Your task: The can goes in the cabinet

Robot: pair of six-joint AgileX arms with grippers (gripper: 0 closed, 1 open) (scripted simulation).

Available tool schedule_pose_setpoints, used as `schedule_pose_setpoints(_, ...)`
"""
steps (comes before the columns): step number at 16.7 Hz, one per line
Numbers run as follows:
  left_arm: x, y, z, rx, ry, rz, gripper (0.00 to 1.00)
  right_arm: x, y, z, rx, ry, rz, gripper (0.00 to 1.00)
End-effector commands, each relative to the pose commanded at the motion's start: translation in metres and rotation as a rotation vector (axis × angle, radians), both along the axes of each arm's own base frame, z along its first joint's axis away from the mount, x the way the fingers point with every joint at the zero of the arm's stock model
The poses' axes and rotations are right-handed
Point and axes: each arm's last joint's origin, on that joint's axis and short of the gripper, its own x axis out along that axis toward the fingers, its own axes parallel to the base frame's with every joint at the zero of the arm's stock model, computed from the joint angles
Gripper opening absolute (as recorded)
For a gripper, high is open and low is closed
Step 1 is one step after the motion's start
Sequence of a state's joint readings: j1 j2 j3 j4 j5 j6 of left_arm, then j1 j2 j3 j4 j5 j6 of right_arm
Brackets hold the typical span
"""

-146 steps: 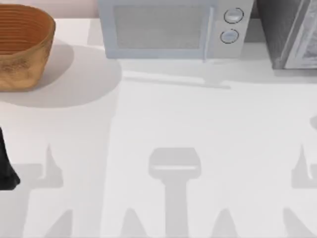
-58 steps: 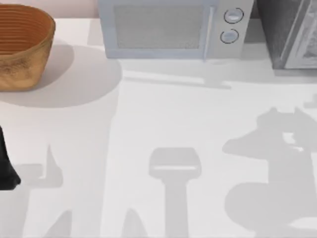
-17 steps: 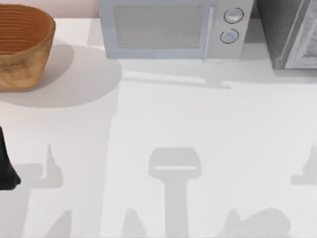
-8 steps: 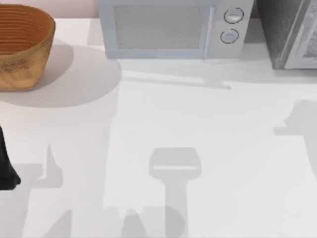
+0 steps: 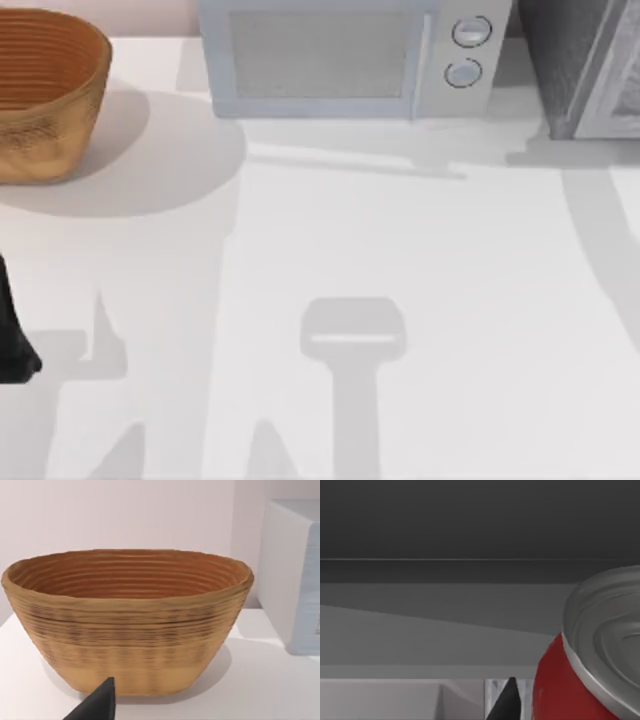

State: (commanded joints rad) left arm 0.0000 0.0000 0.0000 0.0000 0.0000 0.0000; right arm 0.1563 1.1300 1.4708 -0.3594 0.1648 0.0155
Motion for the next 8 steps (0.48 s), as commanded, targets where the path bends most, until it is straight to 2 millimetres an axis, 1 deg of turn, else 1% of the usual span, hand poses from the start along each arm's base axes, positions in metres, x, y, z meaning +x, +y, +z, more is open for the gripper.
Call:
schedule_pose_setpoints(2, 0.0, 0.0, 0.0, 0.0, 0.0, 0.0, 1.0, 0.016, 0.006, 0.018, 0.002, -0.009, 0.0, 0.0)
schedule_pose_setpoints(4, 0.0, 0.0, 0.0, 0.0, 0.0, 0.0, 1.0, 0.028, 0.01, 0.029, 0.003, -0.014, -0.001, 0.0)
schedule_pose_setpoints(6, 0.0, 0.0, 0.0, 0.0, 0.0, 0.0, 1.0, 0.035, 0.013, 0.034, 0.003, -0.016, -0.002, 0.0)
schedule_pose_setpoints(8, 0.0, 0.0, 0.0, 0.0, 0.0, 0.0, 1.0, 0.036, 0.013, 0.035, 0.003, -0.016, -0.002, 0.0)
